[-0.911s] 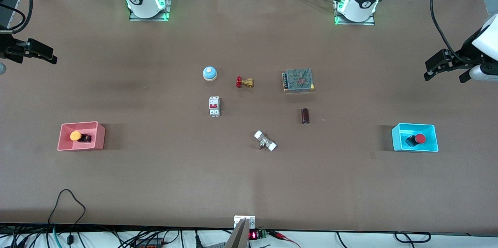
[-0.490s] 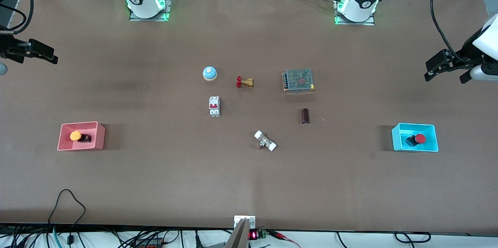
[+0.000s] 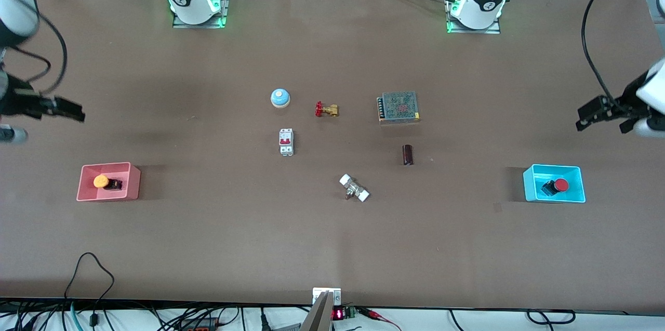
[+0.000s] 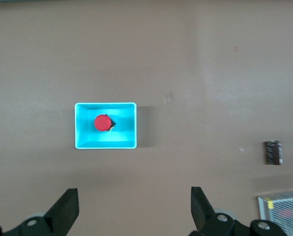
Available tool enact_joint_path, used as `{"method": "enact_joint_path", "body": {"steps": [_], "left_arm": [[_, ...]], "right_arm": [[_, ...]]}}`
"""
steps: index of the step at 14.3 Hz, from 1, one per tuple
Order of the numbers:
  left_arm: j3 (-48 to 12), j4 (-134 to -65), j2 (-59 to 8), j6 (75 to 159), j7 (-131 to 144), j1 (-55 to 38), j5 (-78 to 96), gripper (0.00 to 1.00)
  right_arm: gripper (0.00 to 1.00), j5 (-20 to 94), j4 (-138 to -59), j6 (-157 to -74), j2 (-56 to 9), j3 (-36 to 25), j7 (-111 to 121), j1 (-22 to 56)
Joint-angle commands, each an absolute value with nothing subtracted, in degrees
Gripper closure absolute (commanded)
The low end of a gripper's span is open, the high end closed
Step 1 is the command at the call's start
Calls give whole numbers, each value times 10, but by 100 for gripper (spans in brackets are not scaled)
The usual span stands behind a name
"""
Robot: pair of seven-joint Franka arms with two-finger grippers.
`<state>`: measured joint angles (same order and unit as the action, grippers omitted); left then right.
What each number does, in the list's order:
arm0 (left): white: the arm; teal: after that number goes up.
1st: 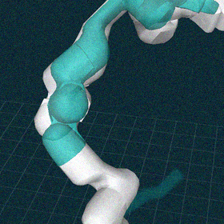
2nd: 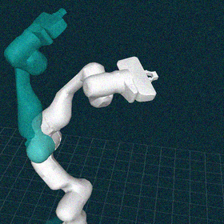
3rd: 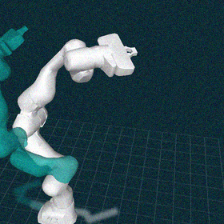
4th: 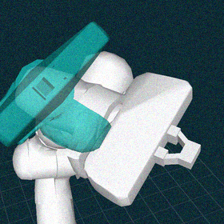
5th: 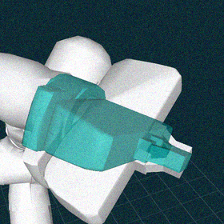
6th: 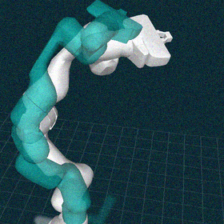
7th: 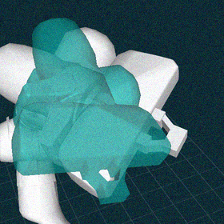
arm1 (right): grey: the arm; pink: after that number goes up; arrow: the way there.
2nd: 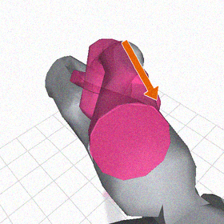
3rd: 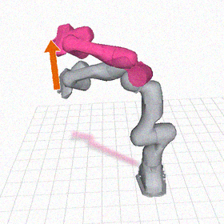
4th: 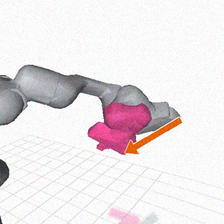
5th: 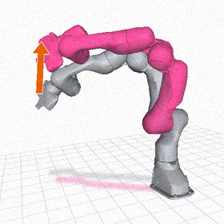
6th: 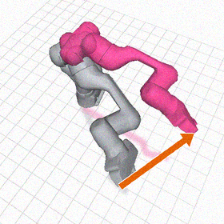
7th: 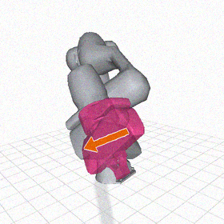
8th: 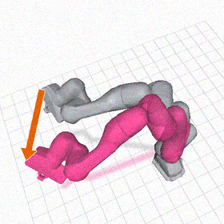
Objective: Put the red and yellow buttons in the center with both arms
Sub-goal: 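Lower the right gripper to the pink box while the left gripper reaches the cyan box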
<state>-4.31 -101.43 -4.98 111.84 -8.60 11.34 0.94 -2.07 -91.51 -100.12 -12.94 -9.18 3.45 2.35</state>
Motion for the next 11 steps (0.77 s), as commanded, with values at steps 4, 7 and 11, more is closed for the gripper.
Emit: {"method": "enact_joint_path", "body": {"steps": [4,7,11], "left_arm": [[-44,-1006,-175,1172,-89,123,-68,0],[-44,-1005,-229,1245,-89,143,-68,0],[-43,-1005,-296,1330,-89,160,-68,0]], "right_arm": [[0,-28,-890,-1106,-239,-87,35,-3],[0,-25,-852,-1115,-303,-87,43,-18],[0,-21,-846,-1185,-356,-86,83,-34]]}}
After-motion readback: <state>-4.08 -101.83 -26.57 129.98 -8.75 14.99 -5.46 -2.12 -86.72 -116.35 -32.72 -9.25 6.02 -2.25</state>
